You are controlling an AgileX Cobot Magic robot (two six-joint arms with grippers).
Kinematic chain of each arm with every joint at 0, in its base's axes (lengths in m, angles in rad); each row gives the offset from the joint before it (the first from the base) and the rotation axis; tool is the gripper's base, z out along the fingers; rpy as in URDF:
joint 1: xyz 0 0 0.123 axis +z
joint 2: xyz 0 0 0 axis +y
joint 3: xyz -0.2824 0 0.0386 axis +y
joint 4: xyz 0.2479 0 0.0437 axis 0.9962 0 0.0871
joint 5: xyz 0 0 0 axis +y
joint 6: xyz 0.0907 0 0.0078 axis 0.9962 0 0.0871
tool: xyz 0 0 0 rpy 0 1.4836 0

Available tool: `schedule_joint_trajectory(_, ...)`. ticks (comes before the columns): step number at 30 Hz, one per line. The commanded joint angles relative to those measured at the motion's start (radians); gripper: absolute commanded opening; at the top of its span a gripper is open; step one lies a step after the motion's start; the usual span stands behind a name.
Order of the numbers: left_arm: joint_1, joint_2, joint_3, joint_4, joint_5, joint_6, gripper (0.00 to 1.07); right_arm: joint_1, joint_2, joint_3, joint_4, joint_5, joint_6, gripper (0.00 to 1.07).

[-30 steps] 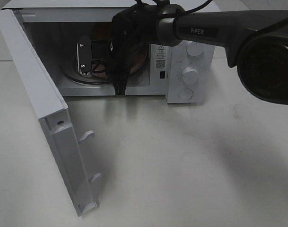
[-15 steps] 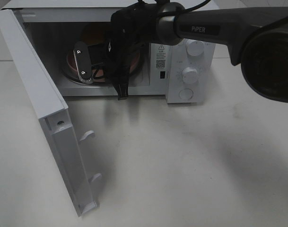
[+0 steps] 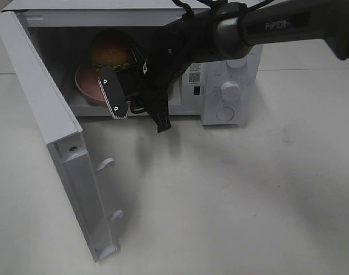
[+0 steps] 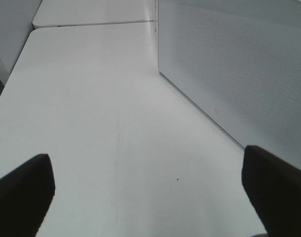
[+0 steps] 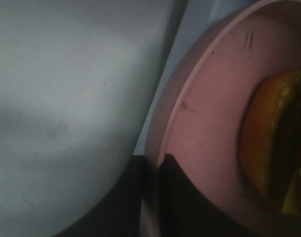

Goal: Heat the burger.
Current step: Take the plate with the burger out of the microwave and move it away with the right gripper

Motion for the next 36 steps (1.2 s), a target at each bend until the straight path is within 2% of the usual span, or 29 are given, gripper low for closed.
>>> schedule_joint_trajectory(1,0.001,-0.024,0.002,-0.006,-0.007,0.0,0.98,-0.005,-0.046,0.038,0.016,-0.053,-0.063,0.0)
schedule_joint_trajectory(3,0.001,-0.024,0.002,-0.006,-0.007,0.0,0.98,-0.018,-0.084,0.076,0.069,-0.062,-0.127,0.0)
schedule_joint_trajectory(15,0.001,-0.024,0.002,-0.006,-0.007,0.0,0.98,-0.029,-0.218,0.236,0.16,-0.107,-0.29,0.0)
schedule_joint_trajectory(17,0.001,-0.024,0.002,-0.006,-0.007,0.0,0.98,-0.029,-0.267,0.296,0.208,-0.11,-0.335,0.0)
schedule_joint_trajectory(23,0.001,-0.024,0.002,-0.006,-0.007,0.0,0.98,-0.029,-0.316,0.36,0.231,-0.118,-0.368,0.0)
schedule_joint_trajectory(31,0.001,-0.024,0.002,-0.006,-0.007,0.0,0.98,-0.026,-0.457,0.538,0.231,-0.167,-0.368,0.0)
schedule_joint_trajectory(34,0.001,-0.024,0.002,-0.006,-0.007,0.0,0.98,-0.026,-0.47,0.551,0.231,-0.17,-0.368,0.0)
schedule_joint_trajectory(36,0.001,-0.024,0.002,-0.006,-0.007,0.0,0.98,-0.026,-0.524,0.61,0.231,-0.173,-0.367,0.0)
